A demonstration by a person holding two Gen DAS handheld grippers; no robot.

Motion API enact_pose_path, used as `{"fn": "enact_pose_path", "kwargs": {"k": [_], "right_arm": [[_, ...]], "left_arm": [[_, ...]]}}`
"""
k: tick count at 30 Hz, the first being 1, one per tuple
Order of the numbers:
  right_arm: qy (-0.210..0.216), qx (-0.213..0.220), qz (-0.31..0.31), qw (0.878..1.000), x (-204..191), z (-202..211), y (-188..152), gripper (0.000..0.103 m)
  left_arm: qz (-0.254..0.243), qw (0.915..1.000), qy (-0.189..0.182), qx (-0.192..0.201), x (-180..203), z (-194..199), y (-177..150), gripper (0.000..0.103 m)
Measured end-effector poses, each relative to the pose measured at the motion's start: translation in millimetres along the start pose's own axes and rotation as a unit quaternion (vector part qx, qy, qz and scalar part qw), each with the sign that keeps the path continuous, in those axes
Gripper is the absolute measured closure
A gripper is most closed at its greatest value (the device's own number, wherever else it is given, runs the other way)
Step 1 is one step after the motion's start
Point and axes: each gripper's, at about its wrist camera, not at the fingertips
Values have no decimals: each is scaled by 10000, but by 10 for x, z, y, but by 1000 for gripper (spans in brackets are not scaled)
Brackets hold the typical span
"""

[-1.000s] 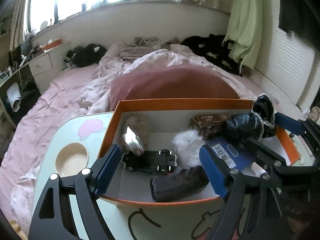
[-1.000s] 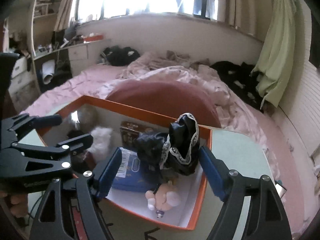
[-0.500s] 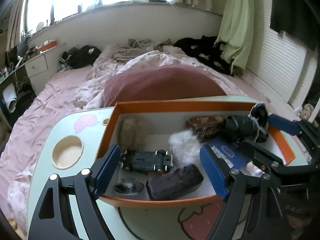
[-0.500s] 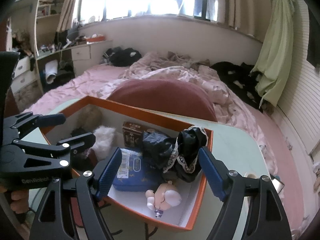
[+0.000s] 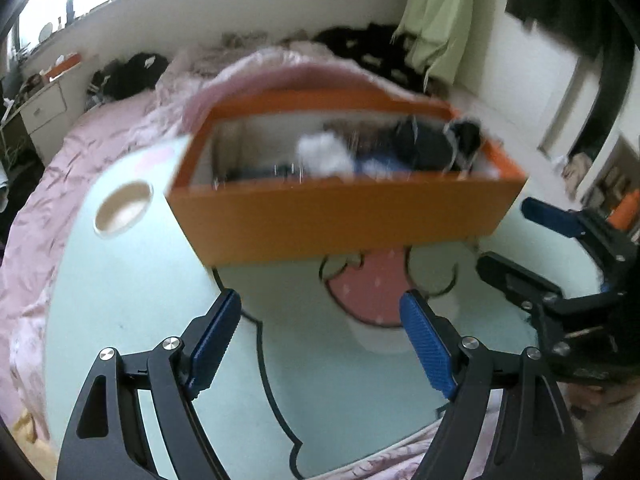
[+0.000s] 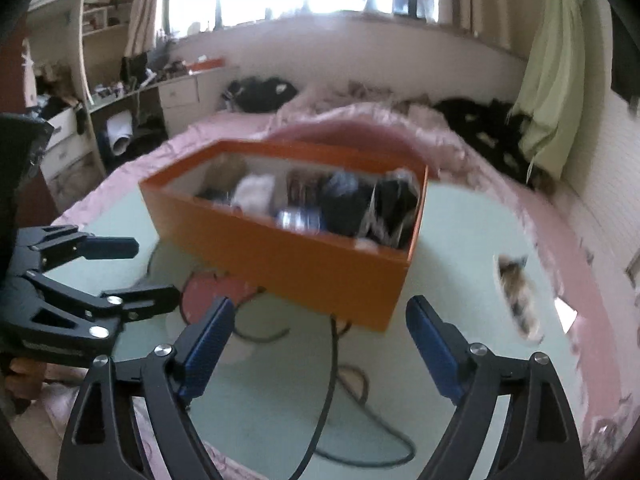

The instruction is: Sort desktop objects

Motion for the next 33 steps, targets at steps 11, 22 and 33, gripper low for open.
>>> {"fn": "enact_pose_path", "kwargs": {"k": [11,22,33], "right_arm": [[-334,-396,-203,9985,61,-263,-218,0],[-332,-380,-189,9985,61,-245,-203,0],[-331,-381,-184,9986,63,-244,-204,0]], "left_arm": [[156,9994,257,-193,-60,-217,-56,0],[155,9994,255,-172,-63,-180,-87,0],[157,9994,260,-164,-36,-166,-64,0]]}}
Point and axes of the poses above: each gripper's, at about its wrist camera, not at the fingertips, and z roughly against the way its jaws point, x to its right, y to its top, and after that the axes turned 7 degrees about -z, right-handed
